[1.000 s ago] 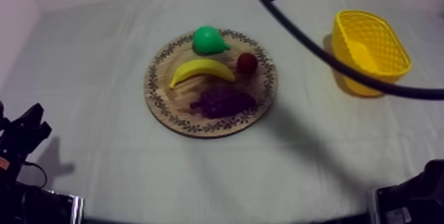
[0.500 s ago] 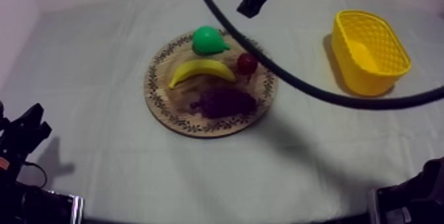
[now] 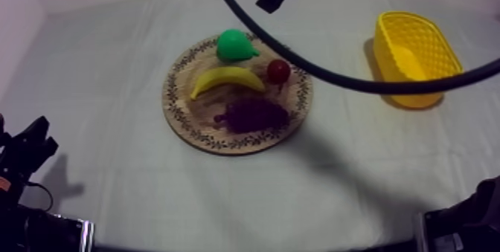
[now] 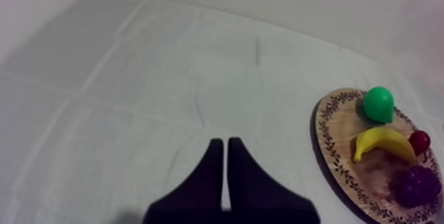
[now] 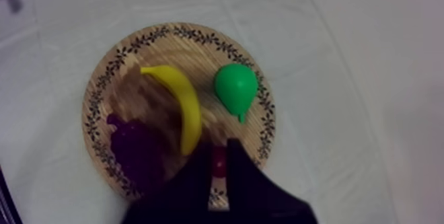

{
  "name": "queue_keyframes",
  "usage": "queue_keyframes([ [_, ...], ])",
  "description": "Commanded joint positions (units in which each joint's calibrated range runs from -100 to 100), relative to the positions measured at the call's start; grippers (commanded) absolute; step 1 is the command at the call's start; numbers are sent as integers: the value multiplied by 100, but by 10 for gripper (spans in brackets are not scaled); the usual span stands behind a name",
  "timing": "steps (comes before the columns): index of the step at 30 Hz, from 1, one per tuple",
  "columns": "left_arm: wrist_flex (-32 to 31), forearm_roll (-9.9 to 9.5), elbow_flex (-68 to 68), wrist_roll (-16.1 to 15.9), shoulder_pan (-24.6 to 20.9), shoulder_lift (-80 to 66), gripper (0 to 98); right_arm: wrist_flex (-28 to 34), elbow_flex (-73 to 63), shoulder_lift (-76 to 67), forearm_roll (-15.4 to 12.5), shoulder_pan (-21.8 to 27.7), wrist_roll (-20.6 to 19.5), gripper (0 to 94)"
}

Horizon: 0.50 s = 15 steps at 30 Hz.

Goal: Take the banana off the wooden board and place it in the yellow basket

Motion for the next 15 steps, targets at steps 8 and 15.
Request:
queue_keyframes([
  [8,-1,0,-4,1,-1,-5,0,108,22,56,-125,14,277,433],
  [15,-1,0,-4,1,-1,-5,0,140,34,104,-216,49,514,510],
])
